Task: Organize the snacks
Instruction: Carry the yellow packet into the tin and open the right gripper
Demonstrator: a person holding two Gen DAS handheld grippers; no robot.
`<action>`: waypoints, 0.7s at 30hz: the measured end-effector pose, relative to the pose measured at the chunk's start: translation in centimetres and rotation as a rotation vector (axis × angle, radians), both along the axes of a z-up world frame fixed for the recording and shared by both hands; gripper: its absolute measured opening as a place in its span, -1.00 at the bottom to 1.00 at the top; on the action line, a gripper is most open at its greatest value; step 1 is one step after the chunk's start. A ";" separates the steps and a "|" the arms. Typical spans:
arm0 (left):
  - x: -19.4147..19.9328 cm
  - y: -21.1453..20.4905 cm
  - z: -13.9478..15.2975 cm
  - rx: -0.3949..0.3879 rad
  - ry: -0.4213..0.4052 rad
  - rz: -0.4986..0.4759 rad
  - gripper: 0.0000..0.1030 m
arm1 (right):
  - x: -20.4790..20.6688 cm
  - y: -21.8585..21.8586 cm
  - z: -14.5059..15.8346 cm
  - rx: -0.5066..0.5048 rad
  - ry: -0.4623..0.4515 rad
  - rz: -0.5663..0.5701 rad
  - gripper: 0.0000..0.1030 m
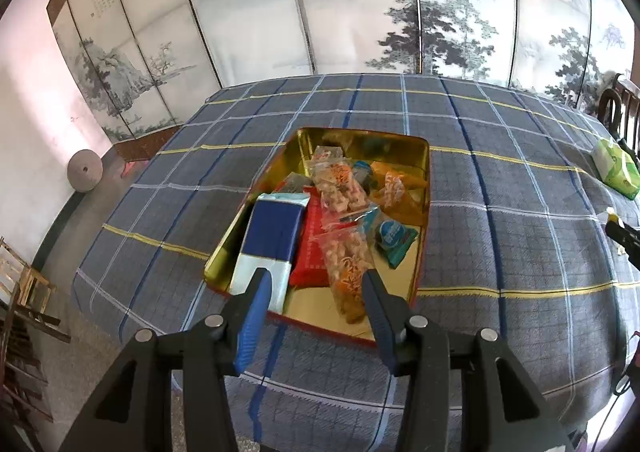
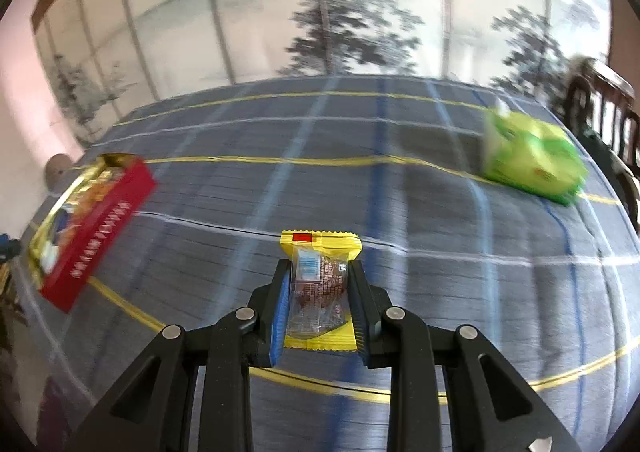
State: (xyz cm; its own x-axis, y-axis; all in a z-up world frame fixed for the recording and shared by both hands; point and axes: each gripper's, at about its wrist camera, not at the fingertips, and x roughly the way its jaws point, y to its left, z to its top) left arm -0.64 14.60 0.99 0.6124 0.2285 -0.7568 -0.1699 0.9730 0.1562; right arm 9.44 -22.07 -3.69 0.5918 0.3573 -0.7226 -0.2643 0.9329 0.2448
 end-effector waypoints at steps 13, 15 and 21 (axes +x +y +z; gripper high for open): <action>-1.9 4.5 -0.5 -0.089 -0.088 0.045 -0.07 | -0.9 16.8 5.9 0.162 -0.046 0.313 -0.51; -2.0 5.8 -0.8 -0.079 -0.076 0.074 -0.07 | -0.7 19.2 5.7 0.164 -0.036 0.350 -0.51; -2.8 8.5 -1.1 -0.069 -0.100 0.104 -0.07 | 0.4 25.4 3.8 0.176 0.028 0.418 -0.51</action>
